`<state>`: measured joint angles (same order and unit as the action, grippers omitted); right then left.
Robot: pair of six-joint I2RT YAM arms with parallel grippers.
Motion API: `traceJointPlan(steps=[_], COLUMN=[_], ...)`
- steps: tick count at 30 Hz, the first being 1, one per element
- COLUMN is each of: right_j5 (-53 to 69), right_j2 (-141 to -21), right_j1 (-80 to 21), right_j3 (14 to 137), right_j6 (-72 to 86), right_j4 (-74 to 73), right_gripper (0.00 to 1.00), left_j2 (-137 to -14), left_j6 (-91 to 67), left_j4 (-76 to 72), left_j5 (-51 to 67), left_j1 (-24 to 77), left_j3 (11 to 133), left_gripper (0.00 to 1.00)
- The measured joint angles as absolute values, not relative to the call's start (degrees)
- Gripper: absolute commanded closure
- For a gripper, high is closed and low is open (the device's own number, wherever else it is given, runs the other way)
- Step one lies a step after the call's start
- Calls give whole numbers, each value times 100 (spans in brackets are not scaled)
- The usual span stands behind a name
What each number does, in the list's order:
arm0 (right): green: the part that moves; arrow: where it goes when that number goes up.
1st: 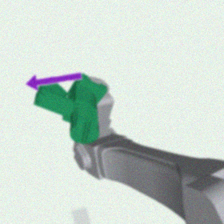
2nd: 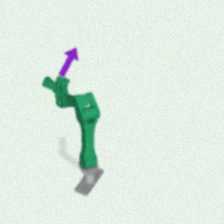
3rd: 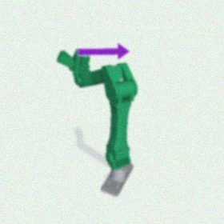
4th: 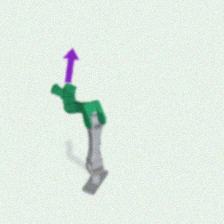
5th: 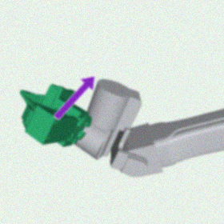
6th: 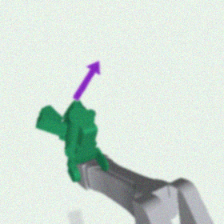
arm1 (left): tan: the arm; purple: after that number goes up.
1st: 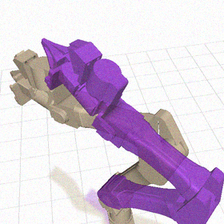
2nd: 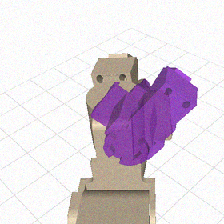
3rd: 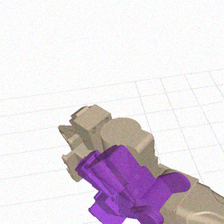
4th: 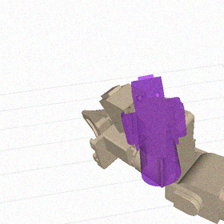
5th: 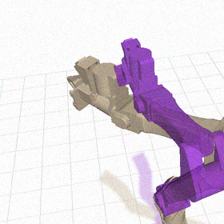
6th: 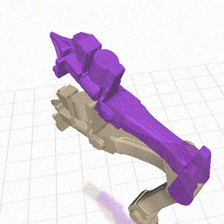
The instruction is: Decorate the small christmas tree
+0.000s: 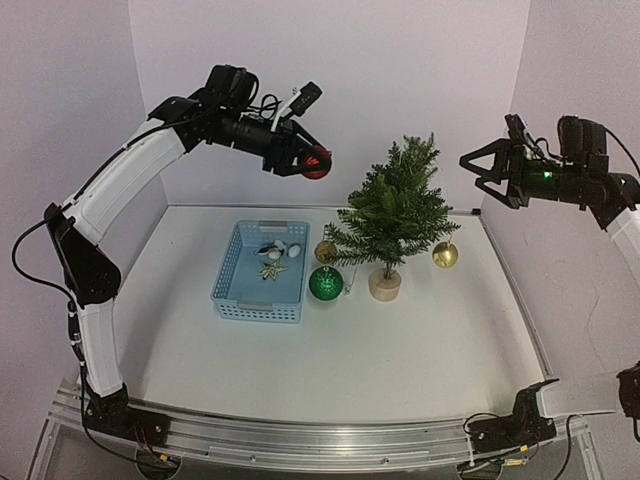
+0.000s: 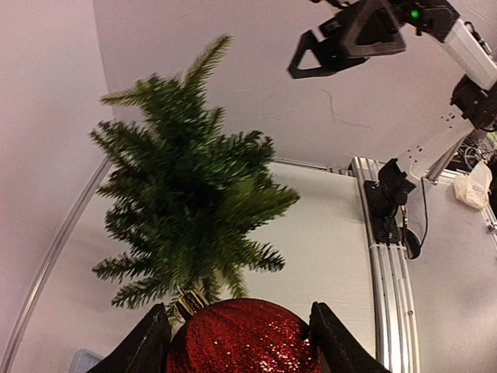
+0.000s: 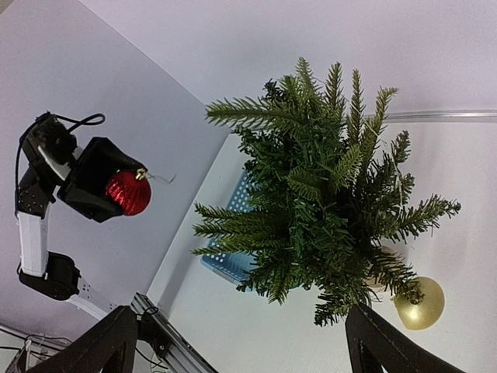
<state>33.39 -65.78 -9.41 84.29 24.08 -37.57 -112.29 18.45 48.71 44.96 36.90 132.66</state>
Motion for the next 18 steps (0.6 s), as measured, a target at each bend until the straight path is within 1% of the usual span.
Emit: traceJointPlan(steps=[9, 14, 18], right_j5=[3352, 3411, 3439], right_j2=[-6694, -6724, -6724], right_j1=[-941, -941, -941], right_j3=[8330, 8215, 8153], right_j6=[2412, 2432, 2434], right_j4=[-3635, -3553, -3519], right_gripper=[7, 7, 7], left_j2=[-11260, -11362, -11436], left_j6=[2357, 2638, 2818], left_j4=[5027, 5044, 5039], left_j5=[4566, 4450, 4291], left_j1=[4533, 4749, 4732], left_j3=[13141, 13156, 13159], left_gripper=[50, 50, 50])
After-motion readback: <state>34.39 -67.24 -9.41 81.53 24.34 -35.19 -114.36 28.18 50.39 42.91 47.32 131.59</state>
